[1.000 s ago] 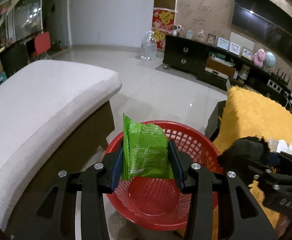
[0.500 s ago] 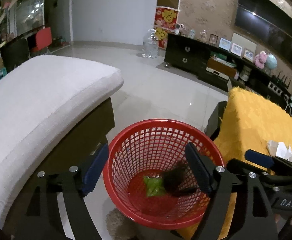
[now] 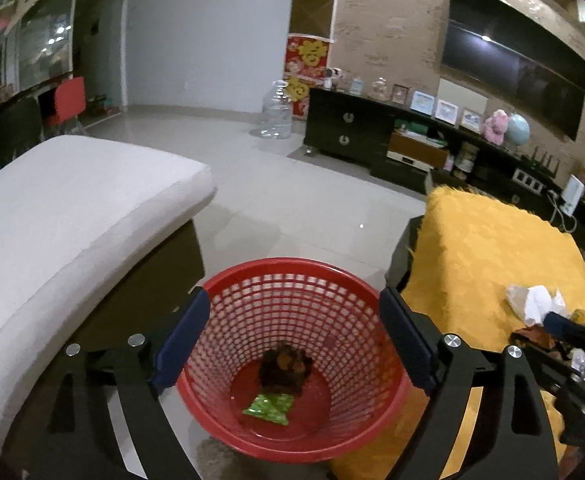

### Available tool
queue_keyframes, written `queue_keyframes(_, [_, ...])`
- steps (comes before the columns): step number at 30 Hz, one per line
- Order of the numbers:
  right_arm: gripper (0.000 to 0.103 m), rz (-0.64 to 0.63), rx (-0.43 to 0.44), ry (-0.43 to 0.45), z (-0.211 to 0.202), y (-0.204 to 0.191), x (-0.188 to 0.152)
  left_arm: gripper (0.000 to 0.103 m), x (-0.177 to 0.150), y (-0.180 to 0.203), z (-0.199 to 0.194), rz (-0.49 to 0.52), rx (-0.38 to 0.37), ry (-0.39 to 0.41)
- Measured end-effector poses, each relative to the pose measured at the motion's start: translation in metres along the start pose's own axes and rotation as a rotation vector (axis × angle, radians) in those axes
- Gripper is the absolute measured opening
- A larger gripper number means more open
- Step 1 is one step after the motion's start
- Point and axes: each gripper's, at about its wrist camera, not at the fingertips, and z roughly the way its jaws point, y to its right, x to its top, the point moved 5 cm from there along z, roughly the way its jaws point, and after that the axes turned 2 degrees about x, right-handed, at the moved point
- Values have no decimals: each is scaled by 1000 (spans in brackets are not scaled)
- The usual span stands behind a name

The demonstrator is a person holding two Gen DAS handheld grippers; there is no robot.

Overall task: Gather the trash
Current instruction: 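Open both tools over the wastebasket, dropping packet and black cloth, then reach the left tool to the table and grasp the brown cloth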

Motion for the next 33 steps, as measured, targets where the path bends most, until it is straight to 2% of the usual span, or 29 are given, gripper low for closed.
queue_keyframes(3, [86,10,-48,18,-18,20,-10,83,-2,13,0,18,-18,1])
queue_keyframes(12, [87,81,-292,70,-101,120,-57,83,-17,58,-4,102,-83,-9])
queue_keyframes(17, [87,147,-409,93,-127,163,-87,83,-32,85,-5,139,-139,-40])
queue_keyframes(22, [87,226,-435,132,-139,188,-99,83,-45,110,-6,184,-163,-65])
queue_keyframes(26, [87,253,-438,154,-142,197,-100,83,-56,139,-16,249,-169,-56])
queue_keyframes(29, [87,297,-425,161,-145,205,-103,83,-63,168,-25,302,-218,-58])
queue_keyframes(33, [88,335,-413,173,-150,210,-106,84,-69,208,-23,324,-301,-108])
